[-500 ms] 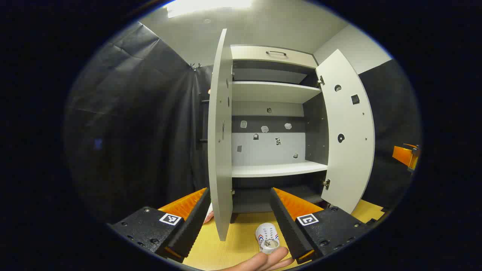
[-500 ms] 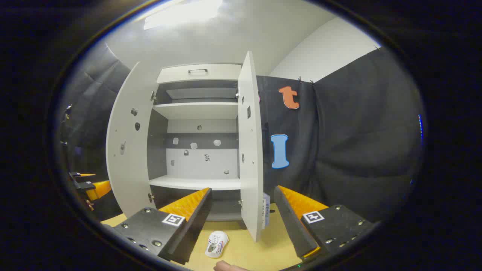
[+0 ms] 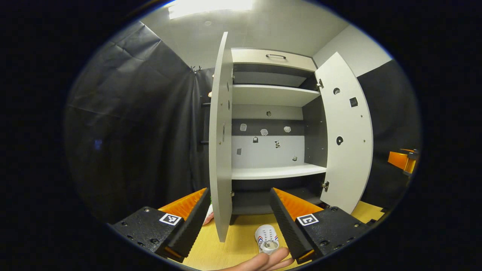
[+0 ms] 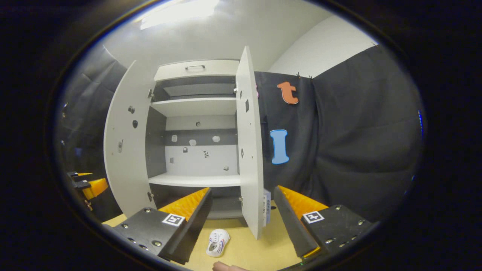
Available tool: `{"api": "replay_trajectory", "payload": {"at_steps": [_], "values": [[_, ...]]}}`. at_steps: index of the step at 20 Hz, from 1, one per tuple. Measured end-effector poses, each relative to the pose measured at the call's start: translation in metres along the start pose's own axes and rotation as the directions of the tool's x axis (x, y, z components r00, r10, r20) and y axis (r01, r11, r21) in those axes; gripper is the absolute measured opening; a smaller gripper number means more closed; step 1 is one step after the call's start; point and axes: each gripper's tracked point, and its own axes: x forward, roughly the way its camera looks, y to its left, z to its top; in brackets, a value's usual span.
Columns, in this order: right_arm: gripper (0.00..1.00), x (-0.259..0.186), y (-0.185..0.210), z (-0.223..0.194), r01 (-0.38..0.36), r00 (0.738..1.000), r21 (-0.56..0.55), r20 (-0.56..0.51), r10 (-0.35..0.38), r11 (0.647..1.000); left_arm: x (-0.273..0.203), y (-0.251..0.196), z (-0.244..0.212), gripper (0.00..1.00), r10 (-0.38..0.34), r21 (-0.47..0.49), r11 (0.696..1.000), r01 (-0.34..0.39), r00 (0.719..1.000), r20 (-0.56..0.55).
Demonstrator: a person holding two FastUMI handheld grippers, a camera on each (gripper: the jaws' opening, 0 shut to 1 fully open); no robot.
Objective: Grab one shoe with the right hand and put it into the shoe cabinet, grab the other shoe with the left hand and put it into the shoe cabinet; then close the right door with the right hand and the left door with the left hand.
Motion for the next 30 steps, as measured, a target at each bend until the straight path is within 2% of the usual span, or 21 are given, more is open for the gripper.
{"api": "replay_trajectory", "payload": {"at_steps": [3, 4, 5, 6, 7, 8, 11, 12, 14, 15, 16, 17, 19, 20, 21, 22, 23, 24, 27, 29, 30], "values": [[0.98, 0.003, 0.005, -0.005, -0.025, 1.000, 0.038, -0.005, 0.025, 0.999, -0.001, -0.002, -0.006, 0.96, -0.011, 0.008, 1.000, 0.011, 1.000, -0.005], [0.93, 0.006, 0.006, -0.008, -0.025, 1.000, 0.030, -0.010, 0.025, 0.999, -0.001, -0.003, -0.008, 0.96, -0.016, 0.012, 1.000, 0.016, 1.000, -0.003], [0.98, 0.007, 0.006, -0.014, -0.022, 1.000, 0.013, -0.017, 0.023, 1.000, -0.001, -0.003, -0.012, 0.96, -0.020, 0.016, 1.000, 0.020, 1.000, -0.008], [0.94, 0.009, 0.007, -0.019, -0.019, 0.999, -0.008, -0.027, 0.019, 1.000, -0.002, -0.005, -0.015, 0.95, -0.025, 0.019, 1.000, 0.025, 1.000, -0.012], [0.98, 0.013, 0.010, -0.027, -0.021, 0.999, -0.029, -0.037, 0.020, 0.999, -0.002, -0.005, -0.018, 0.95, -0.030, 0.017, 0.999, 0.031, 0.999, -0.015], [0.98, 0.018, 0.013, -0.036, -0.026, 0.998, -0.044, -0.052, 0.023, 0.999, -0.002, -0.005, -0.021, 0.95, -0.033, 0.010, 0.999, 0.034, 0.999, -0.019], [0.98, 0.030, 0.030, -0.075, -0.039, 0.994, -0.067, -0.105, 0.032, 0.997, 0.000, -0.003, -0.026, 0.96, -0.042, -0.011, 0.999, 0.042, 0.999, -0.016], [0.94, 0.035, 0.033, -0.089, -0.038, 0.992, -0.081, -0.124, 0.027, 0.996, 0.001, -0.001, -0.026, 0.96, -0.041, -0.012, 0.999, 0.041, 0.999, -0.015], [0.94, 0.043, 0.038, -0.122, -0.035, 0.986, -0.119, -0.169, 0.014, 0.992, 0.001, 0.005, -0.029, 0.96, -0.027, -0.015, 1.000, 0.027, 0.999, -0.017], [0.94, 0.048, 0.043, -0.140, -0.039, 0.981, -0.131, -0.194, 0.013, 0.991, 0.002, 0.008, -0.031, 0.92, -0.017, -0.015, 1.000, 0.016, 1.000, -0.020], [0.94, 0.053, 0.049, -0.159, -0.051, 0.974, -0.136, -0.225, 0.019, 0.989, 0.002, 0.012, -0.033, 0.96, -0.005, -0.014, 1.000, 0.005, 1.000, -0.022], [0.98, 0.058, 0.056, -0.180, -0.065, 0.965, -0.133, -0.262, 0.028, 0.989, 0.002, 0.014, -0.034, 0.96, 0.003, -0.013, 1.000, -0.003, 1.000, -0.022], [0.98, 0.064, 0.070, -0.220, -0.095, 0.941, -0.131, -0.336, 0.046, 0.987, 0.003, 0.016, -0.037, 0.96, 0.002, -0.016, 1.000, -0.003, 1.000, -0.028], [0.94, 0.067, 0.077, -0.240, -0.107, 0.927, -0.133, -0.371, 0.050, 0.985, 0.005, 0.018, -0.040, 0.96, 0.006, -0.015, 1.000, -0.006, 0.999, -0.034], [0.98, 0.071, 0.084, -0.263, -0.118, 0.912, -0.134, -0.407, 0.054, 0.984, 0.005, 0.021, -0.043, 0.92, 0.012, -0.012, 1.000, -0.012, 0.999, -0.041], [0.98, 0.074, 0.091, -0.282, -0.126, 0.895, -0.129, -0.441, 0.057, 0.984, 0.006, 0.022, -0.046, 0.96, 0.013, -0.007, 1.000, -0.014, 0.999, -0.046], [0.98, 0.075, 0.096, -0.301, -0.133, 0.880, -0.120, -0.472, 0.062, 0.984, 0.008, 0.023, -0.049, 0.96, 0.016, -0.006, 1.000, -0.016, 0.999, -0.050], [0.95, 0.079, 0.101, -0.317, -0.129, 0.867, -0.105, -0.495, 0.061, 0.986, 0.010, 0.025, -0.052, 0.96, 0.020, -0.007, 1.000, -0.021, 0.998, -0.055], [0.97, 0.086, 0.112, -0.365, -0.120, 0.817, -0.084, -0.574, 0.050, 0.989, 0.012, 0.027, -0.061, 0.96, 0.014, -0.004, 1.000, -0.014, 0.997, -0.072], [0.91, 0.090, 0.115, -0.389, -0.102, 0.788, -0.075, -0.615, 0.035, 0.992, 0.014, 0.029, -0.065, 0.96, 0.014, -0.003, 1.000, -0.014, 0.997, -0.076], [0.91, 0.091, 0.118, -0.398, -0.101, 0.775, -0.068, -0.631, 0.035, 0.993, 0.015, 0.031, -0.065, 0.96, 0.013, -0.003, 1.000, -0.014, 0.997, -0.076]]}}
